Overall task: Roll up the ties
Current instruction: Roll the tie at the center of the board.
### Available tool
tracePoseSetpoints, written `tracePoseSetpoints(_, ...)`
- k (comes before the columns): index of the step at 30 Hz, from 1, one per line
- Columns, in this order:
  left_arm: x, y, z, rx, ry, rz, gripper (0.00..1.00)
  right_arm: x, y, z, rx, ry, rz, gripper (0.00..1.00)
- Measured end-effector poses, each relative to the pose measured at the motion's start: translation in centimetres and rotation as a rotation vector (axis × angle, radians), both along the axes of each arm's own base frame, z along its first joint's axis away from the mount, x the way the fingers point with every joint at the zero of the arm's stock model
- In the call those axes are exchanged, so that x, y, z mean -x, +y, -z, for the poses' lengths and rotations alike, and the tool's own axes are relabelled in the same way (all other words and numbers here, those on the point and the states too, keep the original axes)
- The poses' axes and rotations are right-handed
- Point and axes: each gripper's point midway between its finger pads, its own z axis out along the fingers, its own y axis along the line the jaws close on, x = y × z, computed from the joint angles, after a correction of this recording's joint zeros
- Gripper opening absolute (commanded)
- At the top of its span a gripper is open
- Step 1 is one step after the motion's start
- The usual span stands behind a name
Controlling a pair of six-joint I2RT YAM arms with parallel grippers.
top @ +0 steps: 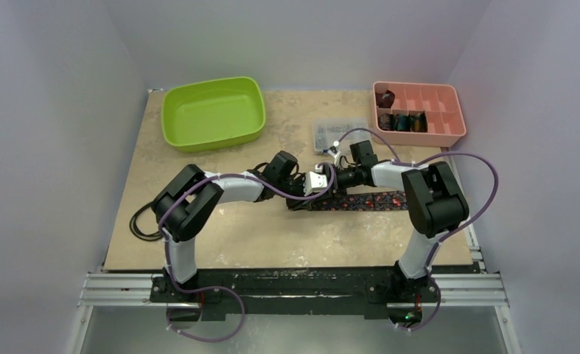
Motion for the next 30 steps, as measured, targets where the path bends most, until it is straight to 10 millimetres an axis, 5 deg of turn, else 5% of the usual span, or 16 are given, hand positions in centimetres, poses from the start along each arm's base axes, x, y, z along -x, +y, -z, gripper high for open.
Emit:
tracePoseSetpoints(5, -0.1, 0.0, 0.0, -0.002, -0.004, 0.0, 0.17, -0.3, -0.1, 0.7, 0.02, 0.005, 0.012, 0.2)
tracePoseSetpoints(9, -0.1, 0.1, 0.0, -0.004, -0.006, -0.003, 0.18, -0.5, -0.2, 1.0, 0.039, 0.011, 0.015, 0.45)
tracePoseSetpoints(15, -0.1, 0.1, 0.0, -0.004, -0.007, -0.004, 0.18, -1.1, -0.6, 1.7, 0.094, 0.01, 0.015, 0.46)
tracePoseSetpoints(19, -0.1, 0.1, 0.0, -0.005, -0.007, -0.003, 0.19, -1.1, -0.6, 1.8, 0.102, 0.019, 0.025, 0.29)
tracePoseSetpoints(22, -0.1, 0.1, 0.0, -0.005, -0.007, -0.004, 0.22, -1.1, -0.2, 1.6, 0.094, 0.025, 0.022, 0.01)
tracePoseSetpoints(30, -0.2, 0.1, 0.0, 0.007, -0.009, -0.018, 0.52, -1.0, -0.5, 1.5, 0.093, -0.002, -0.014, 0.0)
